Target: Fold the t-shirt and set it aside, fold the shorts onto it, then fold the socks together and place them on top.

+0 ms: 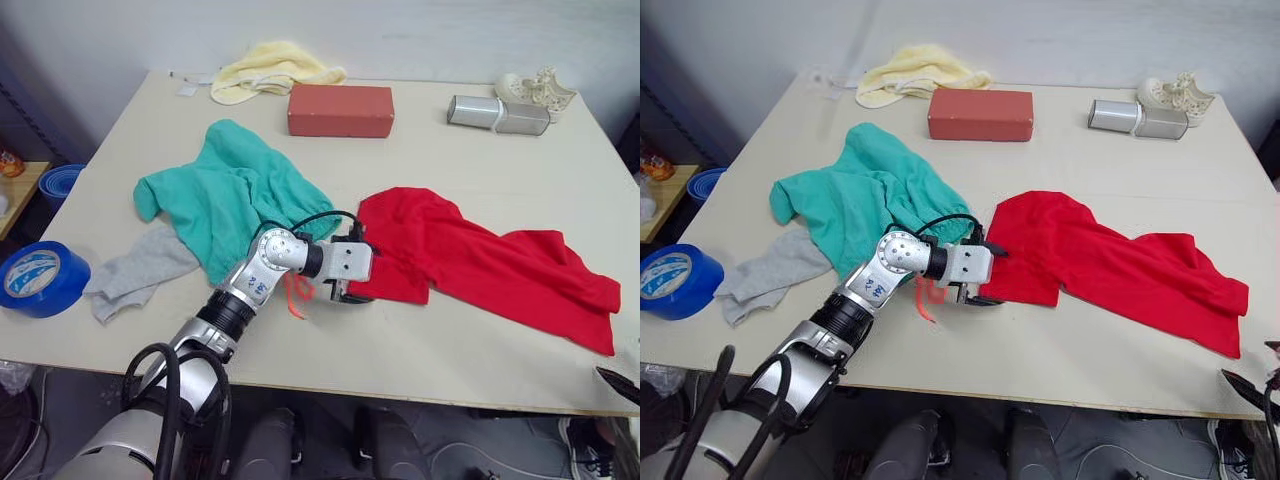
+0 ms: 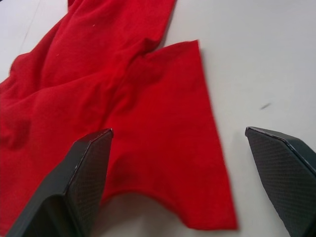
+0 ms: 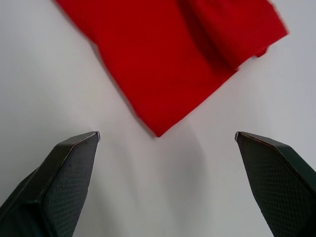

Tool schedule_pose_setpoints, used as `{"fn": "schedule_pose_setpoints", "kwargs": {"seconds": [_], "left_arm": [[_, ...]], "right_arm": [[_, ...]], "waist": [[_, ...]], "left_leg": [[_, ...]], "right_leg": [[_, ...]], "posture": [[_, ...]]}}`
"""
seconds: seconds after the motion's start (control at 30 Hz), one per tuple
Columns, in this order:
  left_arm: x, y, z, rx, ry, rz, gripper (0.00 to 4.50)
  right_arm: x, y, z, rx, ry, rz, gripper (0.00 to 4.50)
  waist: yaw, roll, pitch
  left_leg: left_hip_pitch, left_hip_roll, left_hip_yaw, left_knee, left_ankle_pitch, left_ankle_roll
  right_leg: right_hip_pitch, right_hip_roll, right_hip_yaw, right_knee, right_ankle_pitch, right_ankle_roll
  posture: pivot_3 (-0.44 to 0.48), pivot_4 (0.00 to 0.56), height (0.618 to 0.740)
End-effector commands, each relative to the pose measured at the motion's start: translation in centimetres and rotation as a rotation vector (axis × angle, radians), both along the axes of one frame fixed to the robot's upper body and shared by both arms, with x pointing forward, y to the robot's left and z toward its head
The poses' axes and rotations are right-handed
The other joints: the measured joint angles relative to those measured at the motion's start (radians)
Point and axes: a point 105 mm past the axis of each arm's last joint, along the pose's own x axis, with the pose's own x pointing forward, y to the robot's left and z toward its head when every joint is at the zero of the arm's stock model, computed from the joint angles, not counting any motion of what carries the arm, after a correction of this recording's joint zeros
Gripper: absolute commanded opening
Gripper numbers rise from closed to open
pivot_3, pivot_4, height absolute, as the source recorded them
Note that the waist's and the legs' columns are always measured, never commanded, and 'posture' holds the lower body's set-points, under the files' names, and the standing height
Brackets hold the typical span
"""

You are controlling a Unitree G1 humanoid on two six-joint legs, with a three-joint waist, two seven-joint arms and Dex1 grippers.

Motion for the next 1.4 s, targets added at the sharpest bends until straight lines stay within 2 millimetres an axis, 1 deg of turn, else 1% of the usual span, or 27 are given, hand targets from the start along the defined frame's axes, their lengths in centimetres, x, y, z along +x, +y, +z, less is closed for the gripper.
{"fn": "schedule_pose_setpoints", "kwargs": {"seconds": [0.03, 0.13, 0.27, 0.3, 0.33, 0.4, 0.43, 0.47, 0.53, 0.6, 0.67, 0.73, 0.77, 0.83, 0.87, 0.97, 1.03, 1.13, 1.23, 1.4], "left_arm": [[0.9, 0.0, 0.3, 0.012, -0.019, 0.051, 4.5], [1.2, 0.4, -0.6, 0.061, 0.002, 0.076, 4.5], [1.3, 0.6, -1.0, 0.098, 0.032, 0.082, 4.5], [1.3, 0.7, -1.2, 0.11, 0.037, 0.085, 4.5], [1.2, 0.8, -1.6, 0.128, 0.059, 0.092, 4.5], [1.1, 0.9, -2.3, 0.155, 0.098, 0.112, 4.12], [1.1, 1.0, -2.5, 0.162, 0.112, 0.118, 3.89], [1.1, 1.0, -2.8, 0.163, 0.129, 0.129, 3.63], [1.0, 0.9, -3.1, 0.164, 0.156, 0.14, 3.01], [1.0, 1.0, -3.5, 0.153, 0.2, 0.159, 2.39], [1.3, 1.7, -4.6, 0.151, 0.254, 0.202, 1.77], [1.4, 2.2, -5.0, 0.149, 0.275, 0.218, 1.13], [1.5, 2.3, -4.9, 0.132, 0.281, 0.226, 0.84], [1.4, 2.3, -4.5, 0.107, 0.296, 0.223, 0.18], [1.4, 2.3, -4.3, 0.092, 0.298, 0.223, 0.01], [0.9, 2.2, -2.9, 0.014, 0.343, 0.201, 0.01], [0.1, 2.3, -1.7, -0.028, 0.375, 0.16, 0.01], [-2.7, 3.0, 0.6, -0.07, 0.43, 0.023, 0.01], [-5.0, 4.9, 1.8, -0.039, 0.431, -0.07, 0.01], [-7.3, 7.8, 2.6, -0.024, 0.44, -0.144, 0.01]], "right_arm": [[1.1, 0.0, 0.3, -0.005, 0.017, 0.019, 4.48], [2.0, 0.1, -0.1, 0.02, 0.044, 0.014, 4.48], [2.2, 0.4, -0.8, 0.046, 0.089, 0.016, 4.48], [2.2, 0.5, -1.0, 0.055, 0.104, 0.016, 4.31], [2.2, 0.5, -1.2, 0.059, 0.118, 0.012, 4.1], [2.3, 0.6, -1.5, 0.068, 0.143, 0.018, 3.6], [2.4, 0.6, -1.5, 0.067, 0.144, 0.019, 3.19], [2.6, 0.6, -1.5, 0.069, 0.144, 0.015, 2.88], [2.9, 0.5, -1.4, 0.071, 0.142, 0.009, 2.18], [3.1, 0.6, -1.4, 0.081, 0.146, 0.007, 1.47], [3.4, 0.6, -1.3, 0.109, 0.147, 0.003, 0.77], [3.5, 0.7, -1.2, 0.116, 0.147, 0.003, 0.08], [3.5, 0.7, -1.2, 0.119, 0.143, 0.004, 0.0], [3.6, 0.7, -0.9, 0.116, 0.128, 0.01, 0.0], [3.6, 0.8, -0.7, 0.113, 0.12, 0.015, 0.0], [3.6, 1.5, -0.1, 0.097, 0.093, 0.061, 0.0], [3.4, 2.0, 0.4, 0.073, 0.086, 0.101, 0.0], [2.6, 2.6, 1.1, 0.026, 0.088, 0.177, 0.0], [1.7, 3.0, 1.8, 0.011, 0.104, 0.228, 0.0], [-0.5, 4.2, 1.9, 0.023, 0.184, 0.344, 0.0]], "waist": [[0.0, 0.0, 0.0], [0.0, -0.001, 0.001], [0.0, -0.002, 0.0], [0.0, -0.003, 0.0], [0.0, -0.003, -0.001], [-0.001, -0.006, -0.002], [-0.001, -0.007, -0.003], [-0.001, -0.007, -0.003], [-0.001, -0.007, -0.003], [-0.001, -0.008, -0.002], [-0.002, -0.007, -0.003], [-0.002, -0.008, -0.003], [-0.002, -0.007, -0.003], [-0.001, -0.007, -0.003], [-0.002, -0.007, -0.003], [-0.003, -0.006, -0.003], [-0.005, -0.006, -0.003], [-0.006, -0.002, -0.001], [-0.006, 0.0, 0.0], [-0.004, 0.001, 0.0]], "left_leg": [[0.0, 0.0, 0.0, 0.0, 0.0, 0.0], [0.0, 0.0, 0.0, 0.001, 0.002, -0.004], [0.001, 0.0, 0.0, 0.002, 0.001, -0.001], [0.001, 0.0, -0.001, 0.002, 0.0, -0.001], [0.001, 0.0, -0.001, 0.002, 0.0, -0.001], [0.001, 0.0, -0.001, 0.002, 0.0, -0.001], [0.002, 0.0, -0.001, 0.002, 0.0, -0.002], [0.004, 0.0, -0.001, 0.002, 0.0, -0.001], [0.006, 0.0, -0.002, 0.002, -0.003, -0.005], [0.01, 0.0, -0.003, 0.002, -0.004, -0.004], [0.013, 0.0, -0.002, 0.001, -0.005, -0.003], [0.013, 0.0, -0.002, 0.001, -0.006, -0.003], [0.013, 0.0, -0.002, 0.001, -0.006, -0.003], [0.013, 0.0, -0.002, 0.001, -0.006, -0.003], [0.013, 0.0, -0.002, 0.001, -0.006, -0.003], [0.013, 0.0, -0.002, -0.001, -0.005, -0.005], [0.013, 0.0, -0.002, -0.003, -0.005, -0.007], [0.012, 0.001, -0.001, -0.005, -0.003, -0.014], [0.011, 0.001, -0.001, -0.005, -0.004, -0.015], [0.012, 0.001, -0.001, -0.002, -0.004, -0.013]], "right_leg": [[0.0, 0.0, 0.0, 0.0, 0.0, 0.0], [0.0, 0.0, 0.0, 0.0, 0.0, 0.001], [0.002, 0.0, 0.0, 0.0, 0.001, 0.002], [0.002, 0.0, 0.0, 0.0, 0.001, 0.002], [0.002, 0.0, 0.0, 0.0, 0.001, 0.002], [0.002, 0.0, 0.0, 0.0, 0.001, 0.002], [0.003, 0.0, 0.0, 0.0, 0.001, 0.002], [0.005, 0.0, 0.0, 0.0, 0.001, 0.002], [0.009, 0.0, -0.001, -0.004, 0.002, 0.003], [0.015, 0.0, 0.0, -0.007, 0.004, 0.005], [0.018, -0.001, 0.0, -0.01, 0.004, 0.005], [0.019, -0.001, 0.0, -0.011, 0.005, 0.006], [0.019, -0.001, 0.0, -0.011, 0.005, 0.006], [0.019, -0.001, 0.0, -0.011, 0.005, 0.006], [0.018, -0.001, 0.0, -0.011, 0.005, 0.006], [0.017, -0.001, 0.0, -0.011, 0.004, 0.005], [0.016, -0.001, 0.0, -0.011, 0.004, 0.005], [0.014, 0.0, 0.0, -0.011, 0.003, 0.003], [0.014, 0.0, -0.001, -0.011, 0.002, 0.004], [0.016, 0.0, 0.001, -0.012, 0.003, 0.005]], "posture": [[0.0, 0.15, 0.74], [0.0, 0.15, 0.74], [0.0, 0.15, 0.74], [0.0, 0.15, 0.74], [0.0, 0.15, 0.74], [0.0, 0.15, 0.74], [0.0, 0.15, 0.74], [0.0, 0.15, 0.74], [0.0, 0.15, 0.74], [0.0, 0.15, 0.74], [0.0, 0.15, 0.74], [0.0, 0.15, 0.74], [0.0, 0.15, 0.74], [0.0, 0.15, 0.74], [0.0, 0.15, 0.74], [0.0, 0.15, 0.74], [0.0, 0.15, 0.74], [0.0, 0.15, 0.74], [0.0, 0.15, 0.74], [0.0, 0.15, 0.74]]}}
